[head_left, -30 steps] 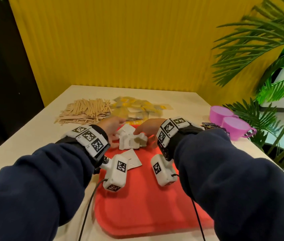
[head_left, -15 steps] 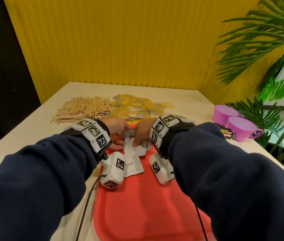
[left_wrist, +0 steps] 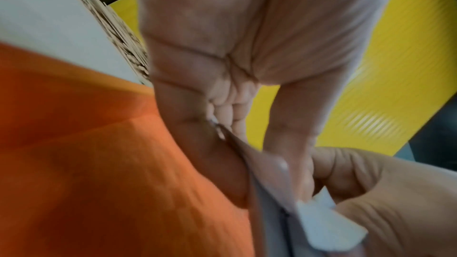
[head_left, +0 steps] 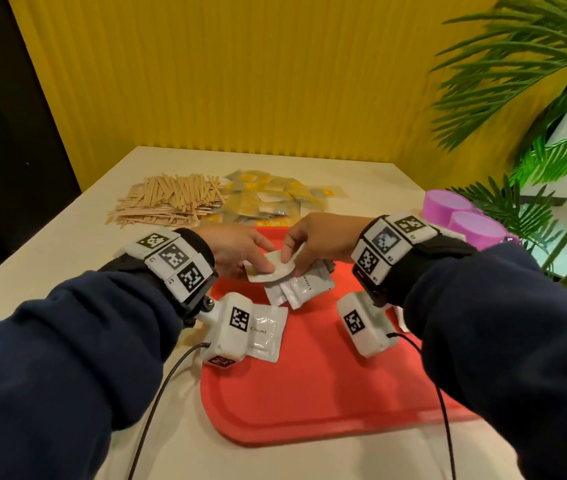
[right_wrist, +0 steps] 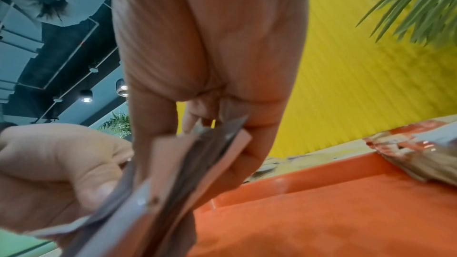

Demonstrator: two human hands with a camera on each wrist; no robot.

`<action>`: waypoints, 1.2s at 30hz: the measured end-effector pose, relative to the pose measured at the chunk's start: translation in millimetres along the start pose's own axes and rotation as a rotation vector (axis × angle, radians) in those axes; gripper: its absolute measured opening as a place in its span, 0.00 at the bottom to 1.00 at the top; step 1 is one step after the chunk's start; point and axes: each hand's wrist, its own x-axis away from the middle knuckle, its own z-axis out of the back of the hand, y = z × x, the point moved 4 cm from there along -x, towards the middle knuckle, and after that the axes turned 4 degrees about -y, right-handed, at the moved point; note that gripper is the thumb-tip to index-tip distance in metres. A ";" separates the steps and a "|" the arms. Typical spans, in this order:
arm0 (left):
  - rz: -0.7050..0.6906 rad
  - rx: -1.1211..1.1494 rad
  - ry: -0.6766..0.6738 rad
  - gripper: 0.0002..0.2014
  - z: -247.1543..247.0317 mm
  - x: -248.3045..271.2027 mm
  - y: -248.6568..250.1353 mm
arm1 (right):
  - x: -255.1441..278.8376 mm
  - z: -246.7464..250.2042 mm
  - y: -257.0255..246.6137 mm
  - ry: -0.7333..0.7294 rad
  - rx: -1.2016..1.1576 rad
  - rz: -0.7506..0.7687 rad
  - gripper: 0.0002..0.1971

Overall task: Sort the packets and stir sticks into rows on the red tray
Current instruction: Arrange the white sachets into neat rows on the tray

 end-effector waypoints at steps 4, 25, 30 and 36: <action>0.012 -0.193 -0.041 0.07 -16.2 7.8 0.9 | 16.3 -2.6 7.4 -0.003 -0.014 -0.039 0.14; -0.242 0.493 0.074 0.10 -11.4 30.8 -14.6 | 30.0 -4.1 6.2 0.167 -0.106 0.080 0.15; -0.249 0.498 0.068 0.09 -5.3 32.7 -16.2 | 24.3 -3.5 -1.7 0.256 -0.089 0.125 0.15; -0.317 0.289 -0.097 0.05 -18.2 38.6 -14.3 | 26.6 -2.8 -41.6 0.360 -0.008 0.303 0.18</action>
